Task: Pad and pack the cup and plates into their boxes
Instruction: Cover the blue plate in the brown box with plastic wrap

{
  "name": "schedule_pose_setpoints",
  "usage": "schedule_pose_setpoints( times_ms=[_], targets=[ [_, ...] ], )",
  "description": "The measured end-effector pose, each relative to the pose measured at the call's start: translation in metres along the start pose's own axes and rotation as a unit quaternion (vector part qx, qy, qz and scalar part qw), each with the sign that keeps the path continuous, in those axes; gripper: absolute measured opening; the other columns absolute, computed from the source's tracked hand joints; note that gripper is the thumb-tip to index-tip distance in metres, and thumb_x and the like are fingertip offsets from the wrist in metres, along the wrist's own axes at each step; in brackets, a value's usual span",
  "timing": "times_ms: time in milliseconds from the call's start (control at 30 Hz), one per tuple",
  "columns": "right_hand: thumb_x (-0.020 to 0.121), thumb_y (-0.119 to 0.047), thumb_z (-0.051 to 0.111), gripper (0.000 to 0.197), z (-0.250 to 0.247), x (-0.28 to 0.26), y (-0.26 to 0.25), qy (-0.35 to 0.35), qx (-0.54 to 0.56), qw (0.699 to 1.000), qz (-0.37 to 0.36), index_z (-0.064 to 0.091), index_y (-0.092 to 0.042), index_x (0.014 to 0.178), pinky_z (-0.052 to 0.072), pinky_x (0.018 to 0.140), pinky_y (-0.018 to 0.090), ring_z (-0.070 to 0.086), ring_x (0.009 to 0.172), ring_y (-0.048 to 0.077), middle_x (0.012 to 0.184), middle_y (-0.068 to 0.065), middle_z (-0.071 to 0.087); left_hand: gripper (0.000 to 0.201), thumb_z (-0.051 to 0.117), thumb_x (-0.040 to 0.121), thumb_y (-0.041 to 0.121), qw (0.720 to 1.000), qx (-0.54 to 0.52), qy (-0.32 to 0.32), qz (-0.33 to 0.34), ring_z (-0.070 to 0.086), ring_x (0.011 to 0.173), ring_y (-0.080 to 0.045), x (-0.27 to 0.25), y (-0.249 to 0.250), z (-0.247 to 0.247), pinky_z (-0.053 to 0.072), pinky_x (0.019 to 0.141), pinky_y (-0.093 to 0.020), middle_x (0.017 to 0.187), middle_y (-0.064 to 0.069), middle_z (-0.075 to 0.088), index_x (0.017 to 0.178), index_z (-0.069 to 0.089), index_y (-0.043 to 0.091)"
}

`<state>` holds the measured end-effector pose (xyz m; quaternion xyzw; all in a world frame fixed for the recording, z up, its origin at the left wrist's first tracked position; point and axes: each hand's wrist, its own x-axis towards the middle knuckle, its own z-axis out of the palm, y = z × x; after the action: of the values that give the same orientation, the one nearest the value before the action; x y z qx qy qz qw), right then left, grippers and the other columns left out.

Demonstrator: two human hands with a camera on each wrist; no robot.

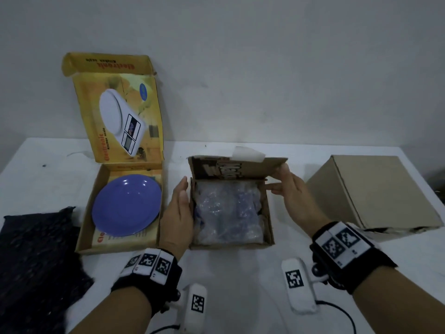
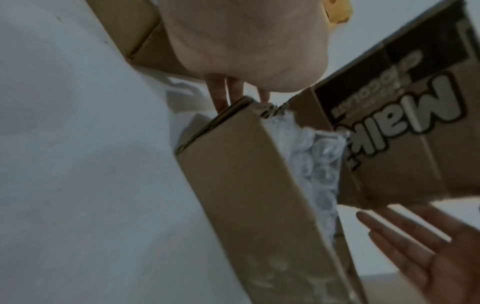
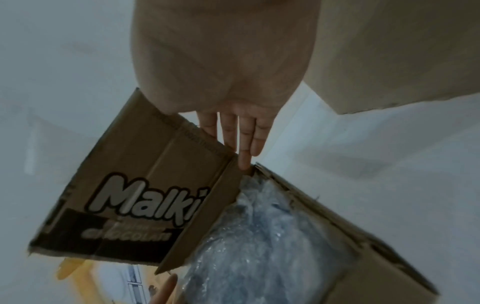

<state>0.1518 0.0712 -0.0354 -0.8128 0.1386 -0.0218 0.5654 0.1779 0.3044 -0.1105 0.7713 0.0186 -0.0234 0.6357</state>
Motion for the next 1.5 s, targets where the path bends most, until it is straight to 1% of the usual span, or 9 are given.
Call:
schedule_pose_setpoints(
  times_ms=[100,300,433,567,700,900,1033,1333,1500],
  targets=[
    [0.095,-0.058,0.02,0.054,-0.008,-0.014,0.009,-0.036,0.016,0.999,-0.005,0.059,-0.031,0.121,0.04,0.102,0.027,0.058,0.111,0.008,0.124,-0.011,0.059,0.049,0.028,0.086,0.072,0.988,-0.104,-0.03,-0.111,0.061,0.11,-0.03,0.006,0.012,-0.005,0.05,0.091,-0.05,0.12,0.01,0.064,0.115,0.059,0.047],
    [0.1,-0.027,0.041,0.028,-0.012,-0.032,0.018,-0.092,-0.075,0.992,0.04,0.063,-0.031,0.116,0.047,0.095,0.032,0.054,0.106,0.016,0.118,-0.001,0.053,0.04,0.046,0.096,0.038,0.978,-0.106,-0.141,-0.107,0.057,0.109,-0.006,0.006,0.03,-0.015,0.048,0.077,-0.017,0.123,0.012,0.059,0.135,0.049,0.028],
    [0.09,-0.029,0.061,0.024,-0.003,-0.032,0.027,-0.07,-0.127,0.988,0.053,0.065,-0.036,0.113,0.052,0.083,0.032,0.059,0.094,0.02,0.106,0.001,0.056,0.06,0.058,0.09,0.033,0.987,-0.043,-0.136,-0.079,0.048,0.123,-0.005,0.002,0.016,-0.014,0.045,0.091,-0.019,0.143,0.014,0.042,0.145,0.032,0.034],
    [0.085,-0.02,0.068,0.028,0.006,-0.034,0.034,-0.044,-0.135,0.988,0.058,0.066,-0.032,0.111,0.055,0.068,0.025,0.058,0.082,0.02,0.1,0.007,0.055,0.061,0.054,0.094,0.029,0.985,-0.004,-0.165,-0.041,0.05,0.112,0.004,-0.006,0.006,-0.014,0.046,0.08,-0.006,0.143,0.015,0.04,0.147,0.025,0.037],
    [0.082,-0.018,0.071,0.035,0.011,-0.039,0.038,-0.018,-0.161,0.985,0.052,0.066,-0.035,0.112,0.054,0.082,0.035,0.057,0.083,0.02,0.096,0.007,0.054,0.057,0.044,0.098,0.034,0.975,0.143,-0.166,0.024,0.028,0.139,-0.009,-0.01,0.0,-0.012,0.03,0.112,-0.029,0.154,0.011,0.022,0.147,0.015,0.041],
    [0.087,-0.041,0.059,0.02,0.022,-0.055,0.019,-0.078,-0.268,0.96,-0.034,0.066,-0.024,0.093,0.042,0.077,0.026,0.047,0.081,0.012,0.089,-0.006,0.044,0.053,0.034,0.1,0.033,0.935,0.304,-0.147,0.106,0.036,0.136,-0.023,-0.011,-0.001,-0.009,0.041,0.104,-0.038,0.159,0.01,-0.005,0.149,0.014,0.036],
    [0.069,-0.077,0.042,0.05,0.034,-0.073,0.015,-0.175,-0.308,0.933,-0.063,0.055,-0.03,0.079,0.035,0.084,0.031,0.042,0.091,0.009,0.093,-0.011,0.044,0.052,0.03,0.101,0.026,0.92,0.328,-0.152,0.154,0.045,0.126,-0.028,-0.012,-0.006,-0.007,0.043,0.1,-0.036,0.159,0.007,-0.008,0.15,0.014,0.033],
    [0.076,-0.02,0.069,0.03,0.036,-0.079,0.018,-0.177,-0.219,0.958,-0.056,0.059,-0.022,0.103,0.052,0.079,0.033,0.059,0.078,0.013,0.083,-0.004,0.062,0.051,0.028,0.101,0.027,0.923,0.308,-0.158,0.166,0.041,0.132,-0.026,-0.011,-0.01,-0.007,0.043,0.1,-0.035,0.159,0.009,-0.005,0.149,0.015,0.035],
    [0.074,-0.021,0.064,0.004,0.043,-0.086,0.023,-0.166,-0.269,0.937,-0.147,0.067,-0.024,0.075,0.049,0.077,0.037,0.056,0.081,0.015,0.082,-0.011,0.054,0.05,0.028,0.101,0.026,0.926,0.303,-0.157,0.165,0.037,0.135,-0.025,-0.012,-0.009,-0.006,0.039,0.1,-0.03,0.159,0.009,-0.006,0.149,0.016,0.034]
  ],
)
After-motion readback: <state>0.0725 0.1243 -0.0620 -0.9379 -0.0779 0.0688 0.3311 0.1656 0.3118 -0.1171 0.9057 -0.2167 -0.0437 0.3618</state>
